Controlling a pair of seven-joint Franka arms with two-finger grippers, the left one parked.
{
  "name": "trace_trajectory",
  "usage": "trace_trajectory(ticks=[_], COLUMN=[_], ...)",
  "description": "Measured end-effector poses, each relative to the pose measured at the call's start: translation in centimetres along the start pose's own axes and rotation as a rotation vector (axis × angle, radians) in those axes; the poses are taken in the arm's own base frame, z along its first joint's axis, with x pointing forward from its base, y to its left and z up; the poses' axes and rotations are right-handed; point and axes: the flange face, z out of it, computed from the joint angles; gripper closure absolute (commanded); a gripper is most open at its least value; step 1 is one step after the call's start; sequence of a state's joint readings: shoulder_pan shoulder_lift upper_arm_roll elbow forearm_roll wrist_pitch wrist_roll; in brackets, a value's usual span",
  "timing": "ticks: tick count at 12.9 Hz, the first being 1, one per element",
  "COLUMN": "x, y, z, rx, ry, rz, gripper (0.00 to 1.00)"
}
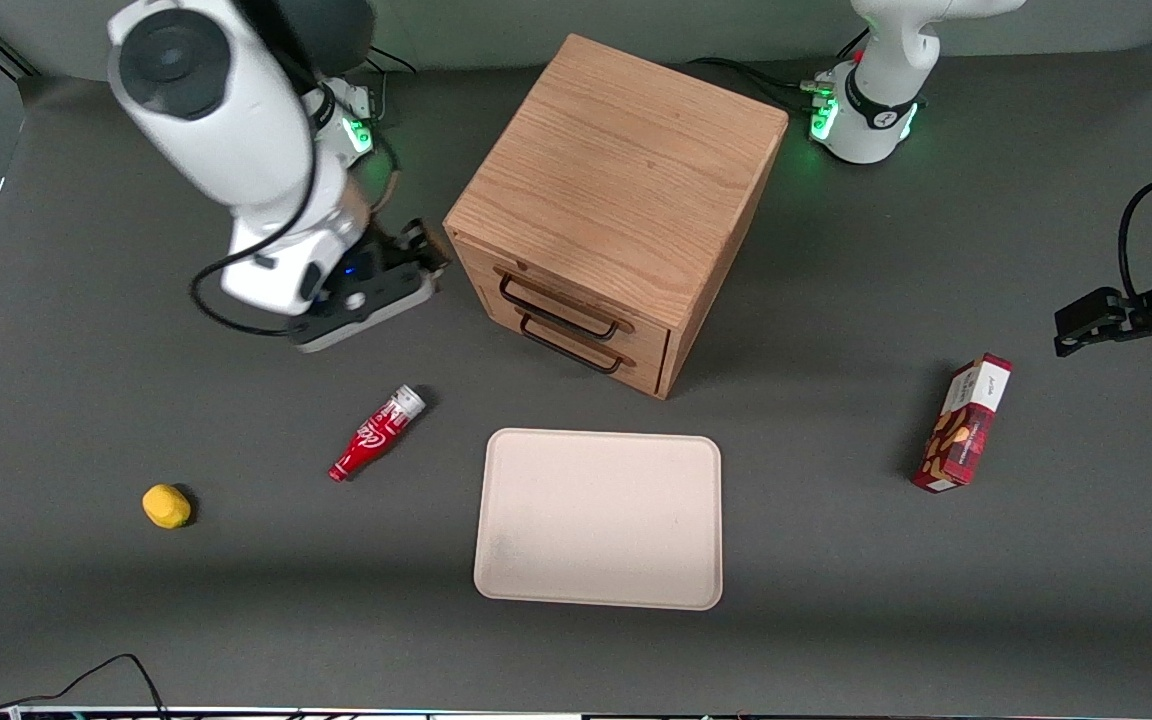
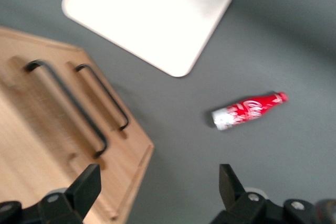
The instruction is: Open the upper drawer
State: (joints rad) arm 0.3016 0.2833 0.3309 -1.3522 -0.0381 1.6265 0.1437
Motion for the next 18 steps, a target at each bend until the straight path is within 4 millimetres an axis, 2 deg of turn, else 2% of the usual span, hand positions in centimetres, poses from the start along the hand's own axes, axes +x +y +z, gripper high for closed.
trace_trajectory(ticks=[2, 4, 10, 15, 18], x=[0.1, 0.6, 3.9, 5.4, 6.0], y=[-4.5, -6.6, -5.6, -5.6, -4.7], z=[0.8, 2.0, 8.1, 11.6, 13.6], rx=[0.005, 0.010, 0.087, 0.200, 0.248], ry=[-0.008, -0.019, -0.061, -0.051, -0.060], rz=[-0.071, -0.134, -0.364, -0.465, -0.496], gripper=[0.00, 0.00, 0.00, 0.00, 0.00])
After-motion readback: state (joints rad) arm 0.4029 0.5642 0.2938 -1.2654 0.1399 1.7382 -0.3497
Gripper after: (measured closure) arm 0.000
